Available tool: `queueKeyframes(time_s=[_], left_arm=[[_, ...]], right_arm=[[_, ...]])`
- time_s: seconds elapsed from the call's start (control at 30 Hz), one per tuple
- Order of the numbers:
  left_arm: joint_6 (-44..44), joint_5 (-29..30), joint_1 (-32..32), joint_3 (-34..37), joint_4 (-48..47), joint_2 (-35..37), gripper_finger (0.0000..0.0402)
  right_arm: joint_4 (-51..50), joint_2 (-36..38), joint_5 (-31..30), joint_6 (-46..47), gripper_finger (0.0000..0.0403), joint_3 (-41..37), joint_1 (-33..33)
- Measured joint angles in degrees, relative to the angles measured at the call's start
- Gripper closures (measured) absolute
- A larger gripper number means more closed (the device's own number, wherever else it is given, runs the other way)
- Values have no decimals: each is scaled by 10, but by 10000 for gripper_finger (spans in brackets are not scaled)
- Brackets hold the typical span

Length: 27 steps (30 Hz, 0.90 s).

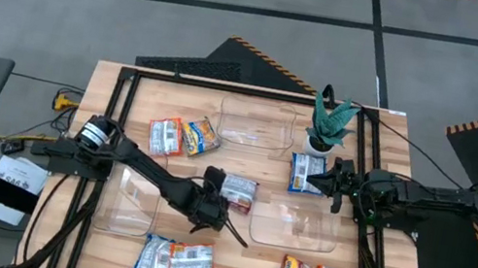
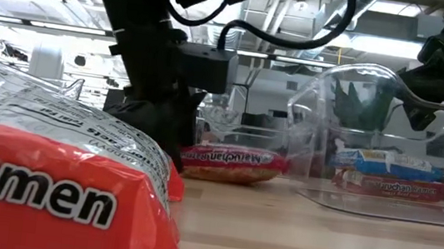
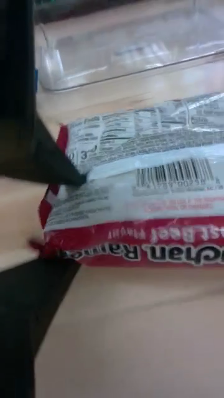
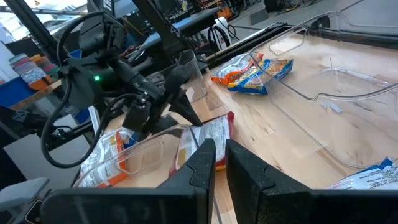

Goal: Sort Maruchan noodles
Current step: Put the top left red bag into the top transparent bin

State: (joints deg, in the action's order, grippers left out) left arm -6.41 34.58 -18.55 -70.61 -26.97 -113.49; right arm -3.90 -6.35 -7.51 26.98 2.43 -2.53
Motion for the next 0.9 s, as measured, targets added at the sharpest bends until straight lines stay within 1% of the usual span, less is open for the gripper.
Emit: queueKeyframes(time_s=[0.07,0.1,0.13,0.23,0.37,0.5,0.63,0.7,0.77,0.83,0.9], left_arm=[[-9,8,0,0,4,0,359],[-11,9,-2,0,5,1,378],[-12,8,-2,0,4,2,386],[-9,10,-5,-16,-26,7,397],[-1,41,-13,-43,-88,24,401],[0,70,-17,-49,-111,64,401],[4,119,-18,-49,-133,116,401],[-13,149,-14,-49,-121,143,401],[-52,181,-3,-49,-92,166,401],[-96,188,23,-50,-52,183,401],[-132,182,62,-50,-18,194,401]], right_arm=[[0,0,0,0,337,0,0],[0,0,0,0,337,0,0],[0,0,0,0,337,0,0],[0,0,0,0,337,0,0],[0,0,0,0,337,0,0],[1,0,0,0,337,0,0],[0,0,0,0,337,0,0],[0,0,0,0,337,0,0],[0,0,0,0,337,0,0],[0,0,0,0,337,0,0],[0,0,0,0,337,0,0]])
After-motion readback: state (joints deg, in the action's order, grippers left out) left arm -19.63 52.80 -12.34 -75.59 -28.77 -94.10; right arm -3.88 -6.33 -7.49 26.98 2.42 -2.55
